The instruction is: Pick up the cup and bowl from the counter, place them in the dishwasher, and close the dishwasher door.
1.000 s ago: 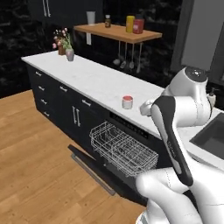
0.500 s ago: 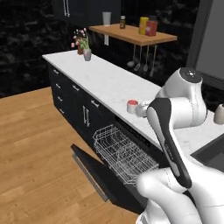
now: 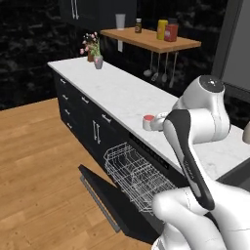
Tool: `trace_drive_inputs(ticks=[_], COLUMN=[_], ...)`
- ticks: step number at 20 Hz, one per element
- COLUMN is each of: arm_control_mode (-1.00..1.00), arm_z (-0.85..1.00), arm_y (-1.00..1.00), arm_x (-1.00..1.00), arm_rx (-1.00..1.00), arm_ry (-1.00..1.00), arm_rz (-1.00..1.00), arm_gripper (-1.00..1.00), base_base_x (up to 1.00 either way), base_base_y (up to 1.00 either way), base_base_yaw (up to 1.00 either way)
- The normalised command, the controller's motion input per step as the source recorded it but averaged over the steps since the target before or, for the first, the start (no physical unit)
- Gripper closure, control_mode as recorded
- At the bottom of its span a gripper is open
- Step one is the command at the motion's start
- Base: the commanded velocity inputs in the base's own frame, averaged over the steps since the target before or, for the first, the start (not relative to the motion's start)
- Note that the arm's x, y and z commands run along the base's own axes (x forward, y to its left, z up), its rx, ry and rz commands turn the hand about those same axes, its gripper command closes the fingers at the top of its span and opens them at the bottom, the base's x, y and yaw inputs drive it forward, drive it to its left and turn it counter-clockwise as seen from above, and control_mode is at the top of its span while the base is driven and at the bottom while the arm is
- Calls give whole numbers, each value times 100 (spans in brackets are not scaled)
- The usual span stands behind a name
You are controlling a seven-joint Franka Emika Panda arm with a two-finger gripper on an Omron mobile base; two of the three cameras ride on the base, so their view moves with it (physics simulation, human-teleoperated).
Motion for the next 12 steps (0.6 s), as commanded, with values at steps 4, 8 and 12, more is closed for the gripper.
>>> trace_drive_inputs(ticks=[4,8,12], arm_control_mode=[100,-100,-100], arm_z=[0,-6,-16], arm_y=[0,0,-1], arm_x=[0,38,96], arm_rx=[0,0,0], arm_ry=[0,2,5], arm_rz=[0,2,4], arm_gripper=[-100,-100,-100], base_base_x=[3,21,0], base_base_y=[-2,0,0], base_base_yaw=[0,1,0])
